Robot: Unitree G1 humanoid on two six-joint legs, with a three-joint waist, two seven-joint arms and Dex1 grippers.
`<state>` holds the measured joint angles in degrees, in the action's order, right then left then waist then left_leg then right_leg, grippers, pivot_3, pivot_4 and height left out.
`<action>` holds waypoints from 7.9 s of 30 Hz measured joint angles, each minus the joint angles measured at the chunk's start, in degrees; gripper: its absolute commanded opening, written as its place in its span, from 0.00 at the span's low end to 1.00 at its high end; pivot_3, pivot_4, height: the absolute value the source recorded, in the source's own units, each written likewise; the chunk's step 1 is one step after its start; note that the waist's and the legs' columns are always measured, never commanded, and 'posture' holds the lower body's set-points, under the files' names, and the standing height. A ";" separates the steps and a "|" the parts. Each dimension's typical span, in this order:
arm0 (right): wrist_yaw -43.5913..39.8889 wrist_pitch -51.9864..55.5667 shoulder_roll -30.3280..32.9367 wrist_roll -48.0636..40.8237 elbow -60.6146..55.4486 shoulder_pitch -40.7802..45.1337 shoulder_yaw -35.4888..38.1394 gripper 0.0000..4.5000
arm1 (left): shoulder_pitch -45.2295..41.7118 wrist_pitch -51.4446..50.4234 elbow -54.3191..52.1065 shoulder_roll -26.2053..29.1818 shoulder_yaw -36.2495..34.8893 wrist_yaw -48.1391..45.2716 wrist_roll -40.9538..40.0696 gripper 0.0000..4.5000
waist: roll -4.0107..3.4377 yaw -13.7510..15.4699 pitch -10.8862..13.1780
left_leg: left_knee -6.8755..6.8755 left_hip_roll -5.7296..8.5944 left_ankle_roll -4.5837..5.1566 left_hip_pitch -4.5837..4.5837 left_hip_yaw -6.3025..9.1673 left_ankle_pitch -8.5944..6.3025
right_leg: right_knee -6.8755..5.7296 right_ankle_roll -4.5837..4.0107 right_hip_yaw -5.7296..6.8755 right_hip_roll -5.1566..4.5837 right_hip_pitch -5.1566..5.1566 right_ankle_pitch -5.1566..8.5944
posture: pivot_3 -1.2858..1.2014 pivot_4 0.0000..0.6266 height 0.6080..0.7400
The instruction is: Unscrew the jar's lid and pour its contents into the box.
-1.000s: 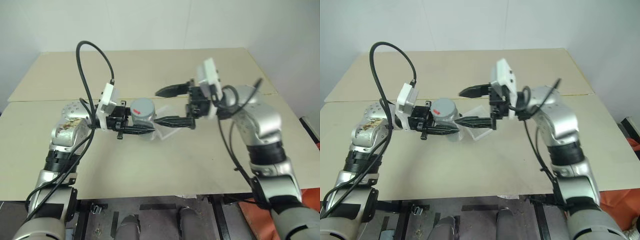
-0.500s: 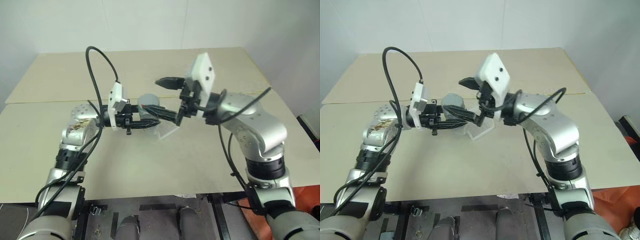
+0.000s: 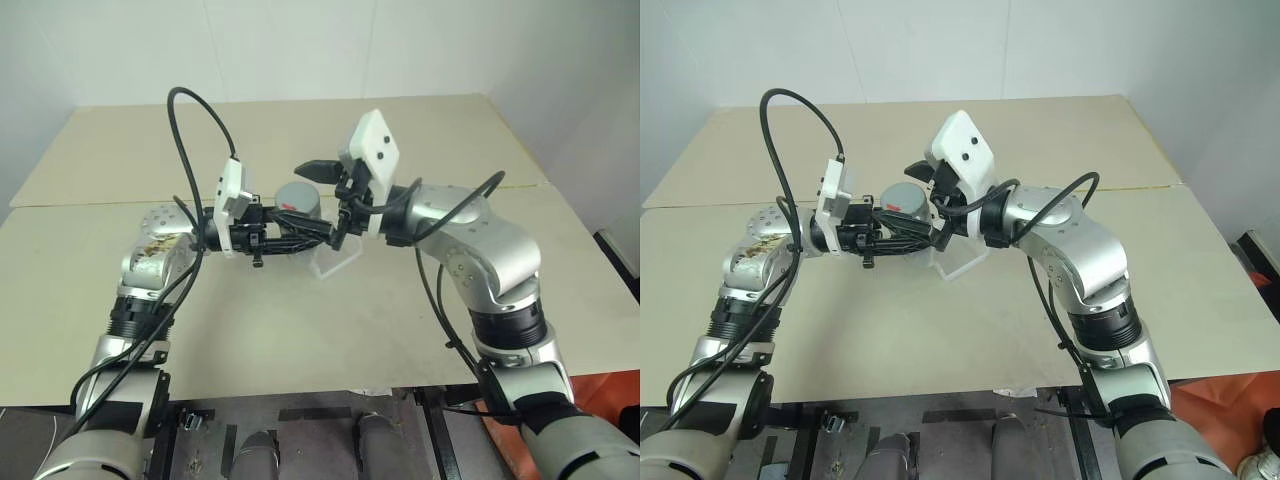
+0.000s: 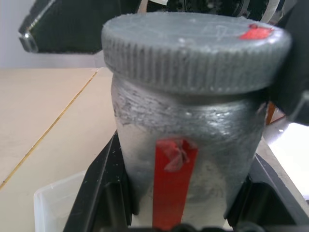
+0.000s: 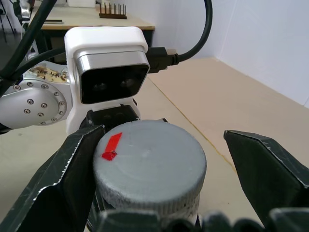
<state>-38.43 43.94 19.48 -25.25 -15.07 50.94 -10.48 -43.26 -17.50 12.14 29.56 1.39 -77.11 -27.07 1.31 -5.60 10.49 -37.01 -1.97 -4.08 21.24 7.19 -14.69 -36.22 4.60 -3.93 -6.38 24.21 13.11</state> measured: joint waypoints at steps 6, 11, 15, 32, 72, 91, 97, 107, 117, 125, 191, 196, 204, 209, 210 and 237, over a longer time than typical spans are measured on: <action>-1.44 -0.04 0.31 -1.76 -0.13 -0.10 0.02 1.00 | 1.83 -0.40 -1.84 2.28 -0.51 -0.88 -1.80 0.43 | -0.01 -0.04 0.01 | 0.01 0.00 0.00 -0.01 0.00 0.00 | 0.01 0.00 0.00 0.00 0.00 0.00 | 0.52 0.24 1.00; -3.06 -0.13 2.03 -4.75 -0.95 -0.66 1.28 1.00 | 3.64 -1.42 -2.20 5.43 -2.96 -2.74 -3.85 0.43 | -0.01 0.03 0.01 | 0.01 -0.01 0.00 0.00 0.00 0.00 | 0.01 0.00 0.00 0.00 0.00 0.00 | 0.52 0.24 1.00; -2.29 -0.51 5.67 -4.55 -0.26 -2.71 6.29 1.00 | 5.15 -1.38 -2.84 6.97 -3.91 -6.93 -5.20 0.43 | -0.01 0.58 0.01 | 0.01 0.01 0.00 0.01 -0.01 0.00 | 0.05 0.01 0.01 -0.02 -0.03 0.00 | 0.52 0.24 1.00; -1.27 2.24 5.75 -9.77 -8.69 -4.18 8.07 1.00 | 2.24 0.28 1.91 3.17 -2.17 -7.40 -3.68 0.43 | -0.01 0.01 0.01 | 0.02 0.00 0.00 -0.02 -0.01 0.00 | 0.04 -0.01 0.01 0.00 -0.01 0.01 | 0.52 0.24 1.00; 5.27 4.37 8.20 -6.48 -5.45 -5.73 8.36 1.00 | 1.87 1.20 2.17 5.72 -1.67 -10.18 -2.52 0.43 | -0.02 -0.01 0.01 | 0.04 0.00 0.01 0.00 -0.02 0.00 | 0.05 -0.01 0.00 0.00 0.01 0.01 | 0.52 0.24 1.00; 4.67 4.83 0.08 -7.42 -6.51 0.03 0.02 1.00 | -0.13 2.34 4.45 1.90 -0.45 -9.19 -2.05 0.43 | -0.02 0.01 0.02 | 0.03 0.00 0.00 0.01 0.01 0.00 | 0.01 -0.01 0.01 0.00 0.02 0.01 | 0.52 0.24 1.00; 4.16 2.75 -2.06 -4.23 -1.54 2.19 -1.71 1.00 | -1.21 2.39 4.58 1.83 -0.23 -9.35 -2.00 0.43 | -0.02 -0.01 0.02 | 0.04 0.00 0.00 0.01 0.01 0.00 | -0.01 -0.01 0.01 0.00 0.02 0.01 | 0.52 0.24 1.00; 1.96 2.19 -0.73 -3.15 -1.21 2.13 -1.86 1.00 | -1.19 2.39 4.61 2.05 -0.20 -9.24 -1.50 0.43 | -0.03 0.00 0.02 | 0.04 0.00 0.00 0.01 0.01 0.00 | 0.00 -0.01 0.01 0.00 0.02 0.01 | 0.52 0.24 1.00; -0.32 2.24 4.21 -5.20 -3.62 -0.77 -0.06 1.00 | -1.08 2.29 4.61 2.58 -0.32 -8.35 -1.18 0.43 | -0.03 0.03 0.02 | 0.04 0.00 0.00 0.02 0.01 0.00 | 0.01 -0.01 0.01 0.00 0.02 0.01 | 0.52 0.24 1.00; 1.01 2.99 9.58 -6.18 -4.39 -4.24 5.83 1.00 | -0.11 2.30 4.17 3.78 -0.66 -9.27 -1.64 0.43 | -0.02 0.17 0.02 | 0.04 0.00 0.00 0.02 0.00 0.00 | 0.04 -0.01 0.01 0.00 0.01 0.01 | 0.52 0.24 1.00; 21.94 17.51 4.33 -12.54 -4.83 -7.35 19.30 0.61 | 7.26 2.47 -3.18 6.00 -3.14 -3.29 -1.64 0.43 | -0.04 0.52 0.03 | 0.06 0.00 0.01 0.03 0.01 0.00 | 0.05 -0.01 0.03 -0.01 0.01 0.01 | 0.52 0.24 1.00; 29.75 13.02 4.04 -1.51 -0.77 -17.38 17.50 0.61 | 6.16 2.09 -2.27 5.91 -4.70 2.30 -1.25 0.43 | -0.04 0.27 0.03 | 0.05 0.00 0.01 0.02 -0.01 0.00 | 0.06 -0.01 -0.01 -0.01 0.03 0.01 | 0.52 0.24 1.00; 36.27 5.08 -1.13 10.04 11.26 -22.45 14.00 0.69 | 4.81 1.03 -2.12 4.68 -4.88 10.25 0.11 0.43 | -0.05 0.02 0.03 | 0.06 0.00 0.00 -0.01 -0.04 0.00 | 0.07 -0.01 -0.04 0.00 0.02 0.01 | 0.52 0.24 1.00; 32.55 5.65 0.82 10.51 9.31 -24.42 13.37 1.00 | 4.01 1.74 -1.54 2.59 -4.75 15.62 2.48 0.43 | -0.06 0.35 0.04 | 0.05 0.01 0.00 0.01 -0.02 0.00 | 0.10 -0.01 -0.02 -0.01 0.01 0.01 | 0.52 0.24 1.00; 30.79 6.91 2.08 9.78 7.35 -24.85 13.39 1.00 | 3.56 2.75 -0.94 2.24 -4.69 17.12 3.67 0.43 | -0.06 0.43 0.04 | 0.05 0.01 0.00 0.02 -0.02 0.00 | 0.10 -0.01 -0.02 -0.01 0.01 0.01 | 0.52 0.24 1.00; 7.72 31.90 19.01 -22.15 -10.99 -8.91 20.14 1.00 | -34.73 41.46 53.68 -5.55 58.20 123.85 109.16 0.43 | 0.03 3.73 0.10 | 0.01 0.14 -0.05 0.60 -0.02 0.03 | 0.05 0.17 0.04 -0.09 0.32 -0.07 | 0.52 0.24 1.00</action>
<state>-30.71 75.84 38.49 -47.40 -26.06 42.02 9.67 -78.00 23.96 65.81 24.02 59.59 46.74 82.09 1.33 -1.88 10.59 -36.99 -1.84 -4.12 21.83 7.16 -14.66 -36.17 4.77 -3.90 -6.48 24.53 13.03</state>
